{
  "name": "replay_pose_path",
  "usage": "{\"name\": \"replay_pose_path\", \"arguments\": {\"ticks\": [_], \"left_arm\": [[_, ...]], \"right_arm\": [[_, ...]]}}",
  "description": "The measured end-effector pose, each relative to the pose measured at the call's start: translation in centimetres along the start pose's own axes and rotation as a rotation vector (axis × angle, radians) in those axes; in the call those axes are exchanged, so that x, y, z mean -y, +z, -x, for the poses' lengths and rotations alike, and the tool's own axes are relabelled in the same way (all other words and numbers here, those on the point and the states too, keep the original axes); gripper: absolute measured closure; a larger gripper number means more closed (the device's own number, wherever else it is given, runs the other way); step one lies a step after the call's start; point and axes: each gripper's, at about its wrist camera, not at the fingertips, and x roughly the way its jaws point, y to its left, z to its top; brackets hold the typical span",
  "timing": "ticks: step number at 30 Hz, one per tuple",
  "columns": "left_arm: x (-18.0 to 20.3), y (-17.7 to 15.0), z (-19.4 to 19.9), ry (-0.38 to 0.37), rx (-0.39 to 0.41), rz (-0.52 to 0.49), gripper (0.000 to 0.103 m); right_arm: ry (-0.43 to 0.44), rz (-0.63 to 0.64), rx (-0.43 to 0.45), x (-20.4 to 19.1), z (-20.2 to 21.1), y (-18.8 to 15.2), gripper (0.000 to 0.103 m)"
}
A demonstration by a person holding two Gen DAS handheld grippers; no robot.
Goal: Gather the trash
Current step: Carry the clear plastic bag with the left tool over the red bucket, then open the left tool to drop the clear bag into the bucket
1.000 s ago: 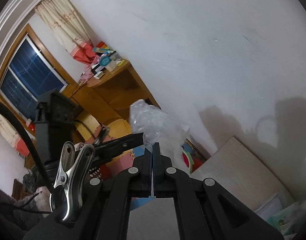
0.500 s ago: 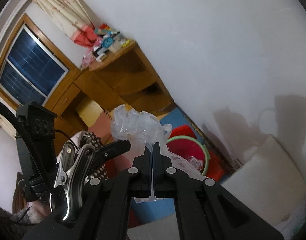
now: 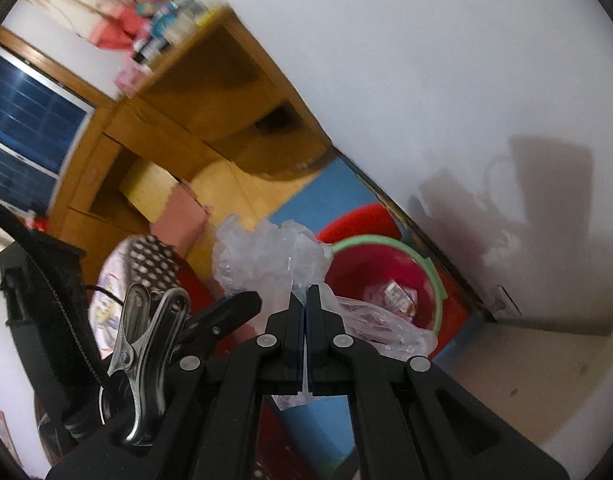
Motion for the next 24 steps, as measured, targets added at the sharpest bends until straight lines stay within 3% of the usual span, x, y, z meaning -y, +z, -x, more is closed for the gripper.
{"name": "replay_pose_path", "arguments": {"ticks": [7, 13, 22, 24], "left_arm": [[-4.8, -2.4, -6.6, 0.088, -0.069, 0.082, 0.102], [-8.5, -6.1, -10.2, 0.138, -0.127, 0.195, 0.102], [-12.7, -8.6, -13.2, 0.176, -0.135, 0.286, 0.102], [-13.3, -8.7, -13.2, 0.178, -0.131, 0.305, 0.096]], "right_arm": [[-0.074, 0.03, -0.156, 0.9, -8.8, 1.2, 0.102], [-0.119, -0.013, -0.309, 2.9, -16.2, -1.0, 0.102], [-0.115, -0.049, -0.417, 4.6, -21.8, -3.3, 0.101], [-0.098, -0.081, -0.458, 5.0, -22.6, -3.8, 0.101]]}}
